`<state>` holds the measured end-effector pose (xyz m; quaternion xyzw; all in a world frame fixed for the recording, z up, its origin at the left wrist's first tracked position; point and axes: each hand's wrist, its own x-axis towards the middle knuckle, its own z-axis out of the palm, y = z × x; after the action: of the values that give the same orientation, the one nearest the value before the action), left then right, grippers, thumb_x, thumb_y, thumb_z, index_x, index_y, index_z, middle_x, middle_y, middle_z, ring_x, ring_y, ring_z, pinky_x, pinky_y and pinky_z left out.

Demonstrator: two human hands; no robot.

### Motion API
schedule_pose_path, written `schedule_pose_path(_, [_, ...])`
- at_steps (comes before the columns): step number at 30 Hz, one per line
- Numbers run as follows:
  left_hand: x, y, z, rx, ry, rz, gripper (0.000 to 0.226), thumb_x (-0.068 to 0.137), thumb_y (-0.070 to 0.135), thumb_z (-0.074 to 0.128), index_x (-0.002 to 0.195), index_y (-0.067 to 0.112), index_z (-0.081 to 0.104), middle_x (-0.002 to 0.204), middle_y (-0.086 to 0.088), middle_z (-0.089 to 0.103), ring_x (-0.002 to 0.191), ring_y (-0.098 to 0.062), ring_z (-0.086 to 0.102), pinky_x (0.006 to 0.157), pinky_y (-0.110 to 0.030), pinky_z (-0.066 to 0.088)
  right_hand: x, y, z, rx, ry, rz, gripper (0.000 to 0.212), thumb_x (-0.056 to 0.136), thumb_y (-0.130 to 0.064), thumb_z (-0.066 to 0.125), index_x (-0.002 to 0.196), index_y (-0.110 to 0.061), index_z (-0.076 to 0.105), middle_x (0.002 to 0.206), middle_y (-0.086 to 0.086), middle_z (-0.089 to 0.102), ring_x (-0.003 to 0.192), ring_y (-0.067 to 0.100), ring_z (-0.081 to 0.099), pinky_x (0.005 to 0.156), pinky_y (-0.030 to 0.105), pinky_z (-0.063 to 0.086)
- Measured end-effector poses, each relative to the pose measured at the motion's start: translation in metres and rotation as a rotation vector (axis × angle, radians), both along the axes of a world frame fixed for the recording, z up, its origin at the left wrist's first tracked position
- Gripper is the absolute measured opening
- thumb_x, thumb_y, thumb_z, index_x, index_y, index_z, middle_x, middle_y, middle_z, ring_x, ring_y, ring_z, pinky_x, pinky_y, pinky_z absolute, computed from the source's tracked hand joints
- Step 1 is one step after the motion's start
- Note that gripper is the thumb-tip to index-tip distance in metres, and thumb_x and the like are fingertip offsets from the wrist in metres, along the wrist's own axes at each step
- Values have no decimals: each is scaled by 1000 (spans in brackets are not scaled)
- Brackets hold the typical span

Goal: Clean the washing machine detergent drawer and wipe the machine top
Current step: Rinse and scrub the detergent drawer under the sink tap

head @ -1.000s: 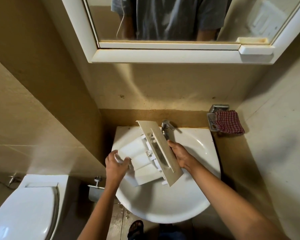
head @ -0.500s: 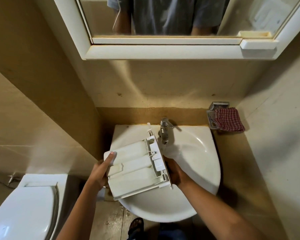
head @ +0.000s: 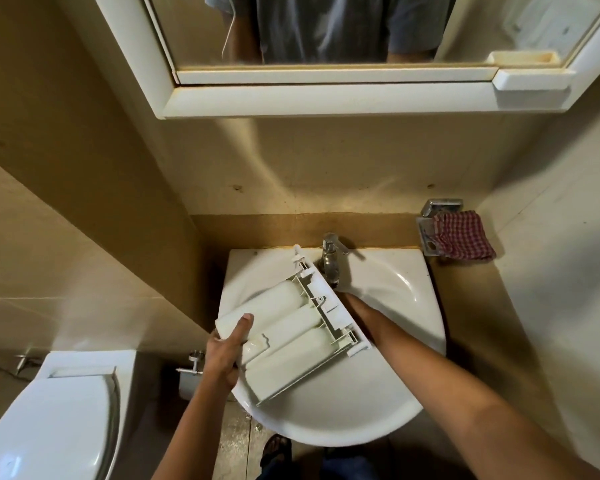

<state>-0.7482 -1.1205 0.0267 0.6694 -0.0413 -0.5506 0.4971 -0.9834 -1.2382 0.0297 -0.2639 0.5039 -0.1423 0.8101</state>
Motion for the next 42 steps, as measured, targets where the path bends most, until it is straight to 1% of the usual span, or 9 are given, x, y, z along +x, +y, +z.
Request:
schedule_pose_path(5, [-21,3,-13,44,20,-33,57,81,17,77,127,-7,53,87,-10,64,47,-7,62,43,-17,48,-5,-13,-1,-93,82,-44,20,95,-24,56,100,-9,67,75,6,69,61,17,64,59,28,52])
schedule_pose_path(10, [-26,6,-29,93,100,6,88,41,58,92,106,5,64,91,-15,66,83,-29,61,80,-46,50,-3,-25,-7,-198,246,9,24,92,-25,60,109,-8,67,100,14,72,83,26,68,80,37,55])
schedule_pose_path(14, [-38,2,-24,137,100,81,42,84,38,72,113,15,53,89,-13,68,77,-30,64,76,-45,53,-1,-33,-10,-239,370,72,20,95,-16,55,110,-8,65,100,16,70,84,26,66,82,38,53])
schedule_pose_path(19, [-44,0,-30,236,-243,-162,75,87,42,64,148,21,25,136,-12,48,122,-35,50,104,-47,43,-1,-37,-5,-214,367,60,21,93,2,50,92,-14,64,82,5,65,71,14,60,61,20,53])
schedule_pose_path(23, [-48,-10,-8,276,-426,-368,58,96,44,50,146,19,35,126,-16,54,107,-32,55,94,-38,46,2,-38,-8,-200,370,10,15,89,-1,61,87,-14,65,85,5,66,76,16,62,77,28,54])
schedule_pose_path(27, [-60,-26,28,77,-359,-415,88,77,84,38,144,27,42,146,-14,43,121,-34,54,99,-46,45,7,-34,-9,-258,442,5,10,90,-7,61,91,-15,67,83,5,68,71,15,61,71,29,53])
schedule_pose_path(32, [-86,-71,63,128,-451,-510,91,63,82,53,136,28,49,149,-1,43,145,-32,21,114,-64,10,11,-18,-3,-472,651,143,24,95,-24,48,109,-18,66,111,8,68,100,25,64,88,36,51])
schedule_pose_path(37, [-75,-87,16,102,-422,-519,69,45,60,61,108,31,59,110,0,66,103,-30,62,98,-56,44,11,-3,11,-377,628,318,57,92,-62,31,134,-29,51,138,3,53,121,21,52,103,36,39])
schedule_pose_path(42, [-76,-74,48,54,-455,-533,60,60,61,57,113,33,56,112,0,65,100,-26,63,89,-44,52,35,-5,39,-385,683,365,51,97,-49,26,127,-20,55,135,14,53,118,27,52,97,34,39])
